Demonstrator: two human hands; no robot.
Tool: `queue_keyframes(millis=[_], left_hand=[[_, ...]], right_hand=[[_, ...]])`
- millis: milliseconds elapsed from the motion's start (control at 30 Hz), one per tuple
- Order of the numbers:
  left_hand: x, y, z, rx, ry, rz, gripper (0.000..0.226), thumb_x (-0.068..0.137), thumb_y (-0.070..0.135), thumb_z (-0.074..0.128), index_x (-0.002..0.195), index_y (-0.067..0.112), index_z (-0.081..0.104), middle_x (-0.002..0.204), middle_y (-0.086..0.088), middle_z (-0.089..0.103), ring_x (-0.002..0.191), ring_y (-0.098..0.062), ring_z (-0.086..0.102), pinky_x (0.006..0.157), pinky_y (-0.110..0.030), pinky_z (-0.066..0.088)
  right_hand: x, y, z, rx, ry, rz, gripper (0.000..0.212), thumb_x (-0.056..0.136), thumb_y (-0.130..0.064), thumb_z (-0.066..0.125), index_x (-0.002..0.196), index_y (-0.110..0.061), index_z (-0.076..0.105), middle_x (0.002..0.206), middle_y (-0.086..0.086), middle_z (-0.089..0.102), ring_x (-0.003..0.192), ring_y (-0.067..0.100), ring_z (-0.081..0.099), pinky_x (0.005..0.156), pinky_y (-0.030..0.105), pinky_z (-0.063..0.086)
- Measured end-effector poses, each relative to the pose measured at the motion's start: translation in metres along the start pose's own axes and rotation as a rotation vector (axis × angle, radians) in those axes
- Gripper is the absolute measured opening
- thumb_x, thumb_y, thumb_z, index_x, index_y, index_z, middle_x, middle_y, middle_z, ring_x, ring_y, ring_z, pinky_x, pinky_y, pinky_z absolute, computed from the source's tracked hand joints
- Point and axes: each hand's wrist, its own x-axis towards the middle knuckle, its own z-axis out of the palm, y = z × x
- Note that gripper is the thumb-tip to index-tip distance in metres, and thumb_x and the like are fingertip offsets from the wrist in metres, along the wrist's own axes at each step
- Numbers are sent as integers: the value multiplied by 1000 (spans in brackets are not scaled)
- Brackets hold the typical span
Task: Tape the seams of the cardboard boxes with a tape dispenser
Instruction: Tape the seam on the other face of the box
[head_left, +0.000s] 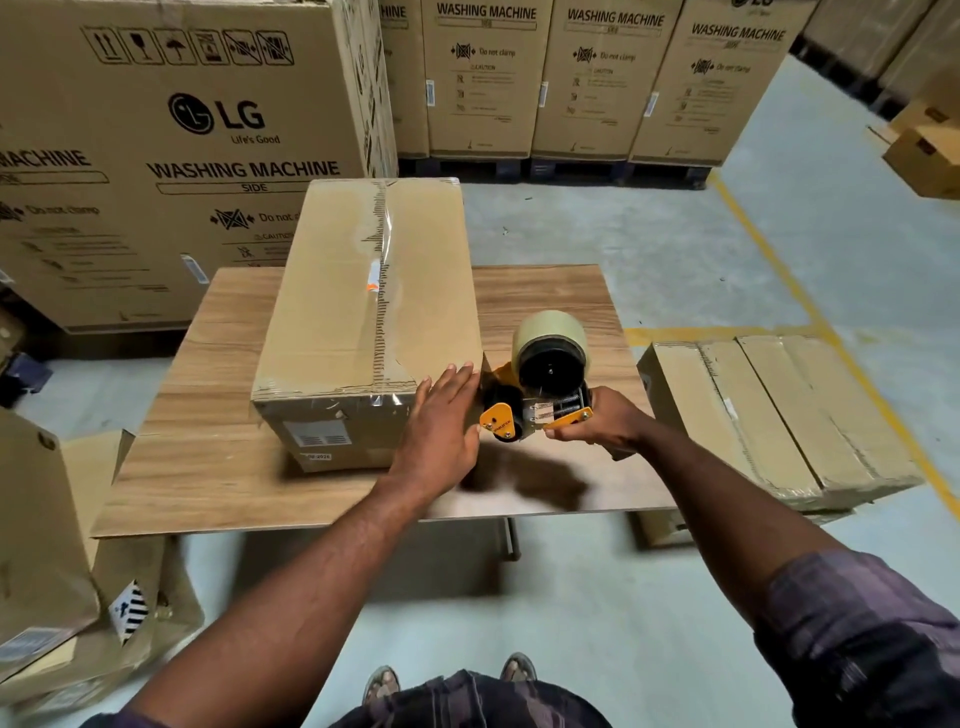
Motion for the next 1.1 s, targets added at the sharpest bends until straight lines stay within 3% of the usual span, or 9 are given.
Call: queue_keyframes(millis=[133,267,367,433,567,767,833,933,1100], left_hand=[[0,2,0,-2,-7,7,74,97,27,58,160,19,18,167,5,13,153,-9,4,121,-31,-11],[0,-3,1,-2,-7,17,76,97,24,58,160,22,16,167,8,9,150,-4,-1,117,-27,-16],[1,-2,2,1,5,32,75,96,23,58,160,21,18,167,8,11,152,-7,3,116,-25,-16],[1,-3,2,-2,8,35,75,96,23,59,159,20,20,167,6,14,153,-9,5,118,-26,-14],[0,-4,3,1,22,39,75,95,24,60,159,19,22,166,6,15,153,-10,7,117,-25,-14],[1,-4,3,-33,39,44,69,95,26,61,156,17,30,165,2,22,153,-13,14,121,-30,-5],[1,-3,2,-43,45,41,68,96,25,60,156,17,30,165,2,23,153,-12,14,121,-29,-6],[0,-3,1,-49,51,46,67,96,24,59,156,17,30,165,2,23,153,-12,15,120,-28,-6],[1,-4,3,-55,66,47,67,94,22,61,154,16,34,163,1,28,152,-14,19,122,-30,-2]], right_hand=[[0,16,-2,-123,-20,90,37,65,-45,89,82,-15,76,66,-4,69,60,13,59,60,29,46],[-8,54,19,-260,-87,202,63,51,-65,81,94,-20,79,88,-2,77,84,17,70,80,34,56],[-16,74,49,41,22,275,38,66,-50,88,80,-15,77,75,-5,74,69,12,63,71,33,53],[-13,73,62,248,96,329,42,72,-53,87,68,-16,68,64,-2,65,62,15,55,64,36,46],[2,62,72,582,196,485,48,79,-55,82,82,-9,68,68,9,66,56,22,59,57,30,49],[27,54,86,1006,127,553,40,90,-52,70,96,-12,66,69,9,59,54,22,58,54,31,53],[42,59,88,979,199,572,52,86,-60,70,102,-10,68,77,12,64,64,27,63,67,39,58],[54,55,82,606,373,647,83,84,-72,61,130,-3,63,124,19,67,114,38,63,97,41,50],[48,17,75,317,621,601,62,95,-46,66,134,0,53,137,24,51,126,42,53,100,43,45]])
